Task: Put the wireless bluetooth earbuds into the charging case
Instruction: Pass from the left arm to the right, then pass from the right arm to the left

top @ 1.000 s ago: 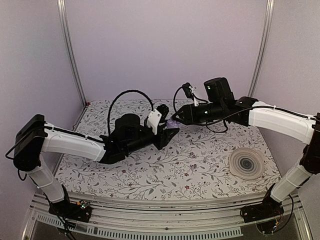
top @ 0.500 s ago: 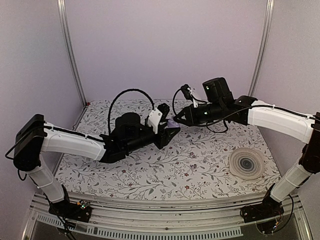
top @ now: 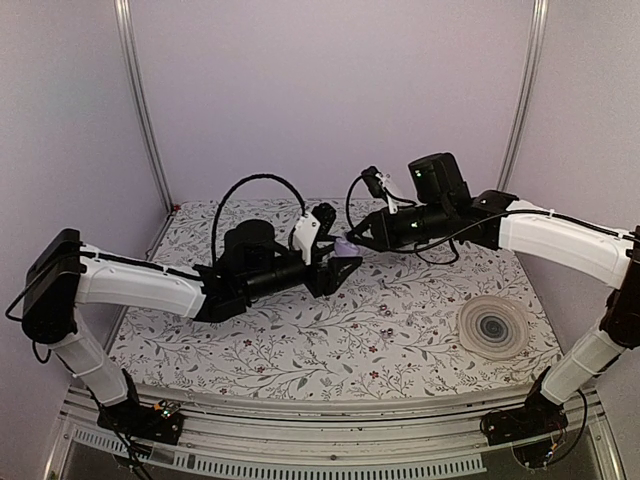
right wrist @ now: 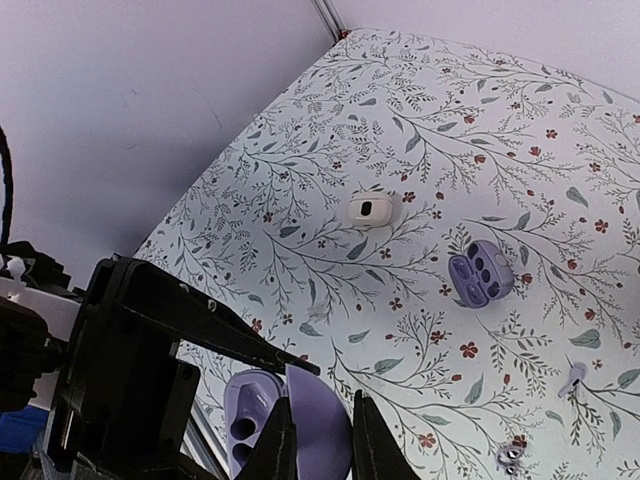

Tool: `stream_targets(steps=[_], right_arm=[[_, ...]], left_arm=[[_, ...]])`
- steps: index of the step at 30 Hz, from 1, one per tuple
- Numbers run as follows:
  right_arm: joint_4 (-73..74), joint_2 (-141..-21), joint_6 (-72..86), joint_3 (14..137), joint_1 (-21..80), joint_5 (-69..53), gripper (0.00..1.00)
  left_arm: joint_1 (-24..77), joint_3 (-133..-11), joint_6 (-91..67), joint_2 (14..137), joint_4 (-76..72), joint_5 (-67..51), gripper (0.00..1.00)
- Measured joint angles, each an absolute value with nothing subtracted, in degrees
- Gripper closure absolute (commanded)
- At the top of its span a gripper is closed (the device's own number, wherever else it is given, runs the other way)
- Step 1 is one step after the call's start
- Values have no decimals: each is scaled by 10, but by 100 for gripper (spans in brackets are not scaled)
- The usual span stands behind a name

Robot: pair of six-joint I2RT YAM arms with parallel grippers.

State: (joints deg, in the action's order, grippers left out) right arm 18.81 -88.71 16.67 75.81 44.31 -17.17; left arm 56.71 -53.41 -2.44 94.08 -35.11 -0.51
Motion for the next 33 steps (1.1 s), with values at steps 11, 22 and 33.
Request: stream_targets(steps=[11, 22, 33], right_arm=[[158, -828, 113, 758, 433, -234, 88], [150, -808, 53, 757, 432, -305, 85], [154, -806, 25, 757, 446, -328, 85]], left_arm=[[500, -490, -109, 891, -377, -251, 41], [474, -494, -229, 902, -475, -456, 48], [464, -522, -325, 945, -538, -510, 54]])
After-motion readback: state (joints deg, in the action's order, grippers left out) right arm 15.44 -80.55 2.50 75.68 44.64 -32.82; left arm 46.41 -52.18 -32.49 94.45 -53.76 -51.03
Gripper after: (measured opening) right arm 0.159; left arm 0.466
